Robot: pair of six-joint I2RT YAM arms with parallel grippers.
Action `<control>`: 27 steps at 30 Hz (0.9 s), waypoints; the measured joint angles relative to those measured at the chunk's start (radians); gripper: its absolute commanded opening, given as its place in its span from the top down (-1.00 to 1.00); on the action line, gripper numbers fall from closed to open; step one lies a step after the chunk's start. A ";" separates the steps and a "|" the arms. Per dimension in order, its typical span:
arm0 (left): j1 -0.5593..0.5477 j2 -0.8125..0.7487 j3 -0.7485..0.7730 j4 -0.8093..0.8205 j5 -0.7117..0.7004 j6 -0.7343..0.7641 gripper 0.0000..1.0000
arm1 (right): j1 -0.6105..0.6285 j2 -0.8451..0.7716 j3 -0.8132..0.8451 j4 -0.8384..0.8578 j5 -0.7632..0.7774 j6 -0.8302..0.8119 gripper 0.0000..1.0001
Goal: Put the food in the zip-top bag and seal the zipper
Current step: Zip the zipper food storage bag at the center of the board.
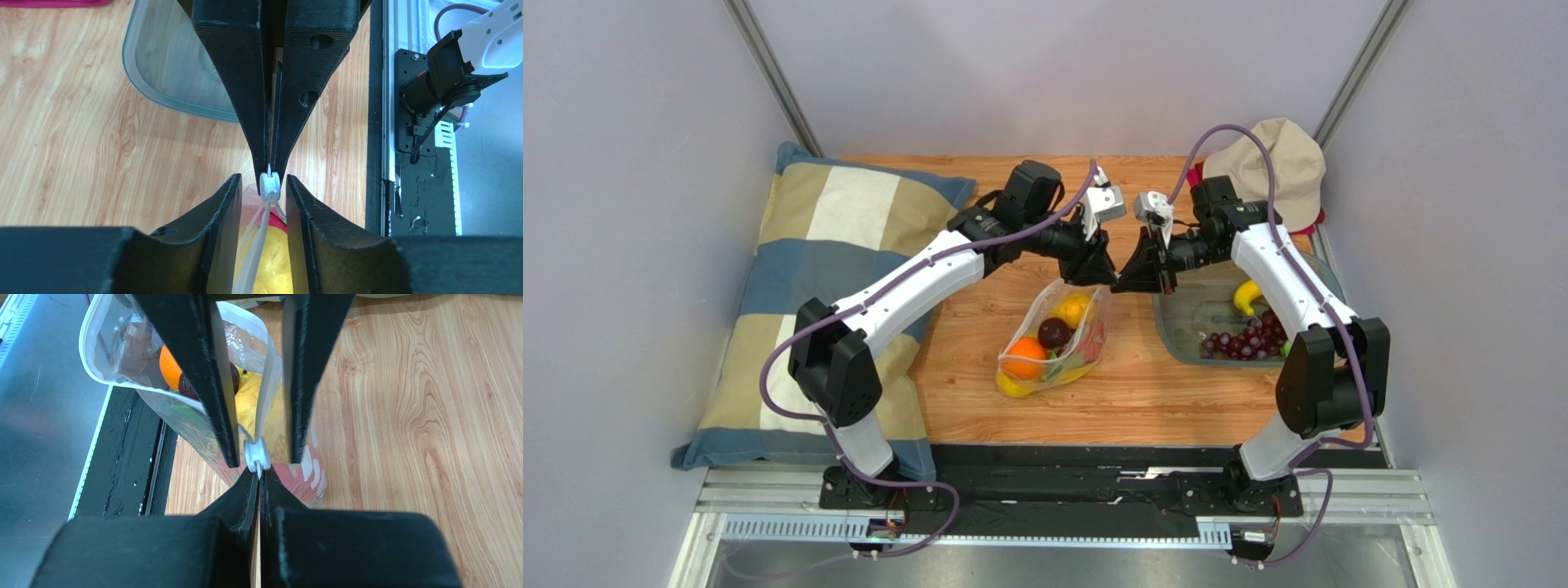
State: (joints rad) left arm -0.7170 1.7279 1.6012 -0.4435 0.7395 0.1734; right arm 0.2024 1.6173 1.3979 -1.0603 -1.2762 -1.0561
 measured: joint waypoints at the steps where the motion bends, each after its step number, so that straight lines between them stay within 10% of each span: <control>1: -0.001 0.003 0.000 0.001 0.001 -0.005 0.49 | 0.000 0.000 0.000 0.000 0.000 0.000 1.00; 6: -0.002 0.008 0.000 -0.006 0.006 -0.011 0.81 | 0.000 0.001 0.000 0.000 0.005 0.004 1.00; 27: 0.037 -0.062 -0.058 -0.137 -0.027 0.053 0.83 | -0.044 0.030 0.010 -0.015 -0.014 0.048 1.00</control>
State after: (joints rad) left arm -0.6800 1.6661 1.5436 -0.5808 0.7120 0.2268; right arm 0.1585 1.6470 1.4082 -1.0756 -1.2903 -1.0084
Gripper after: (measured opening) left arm 0.142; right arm 0.007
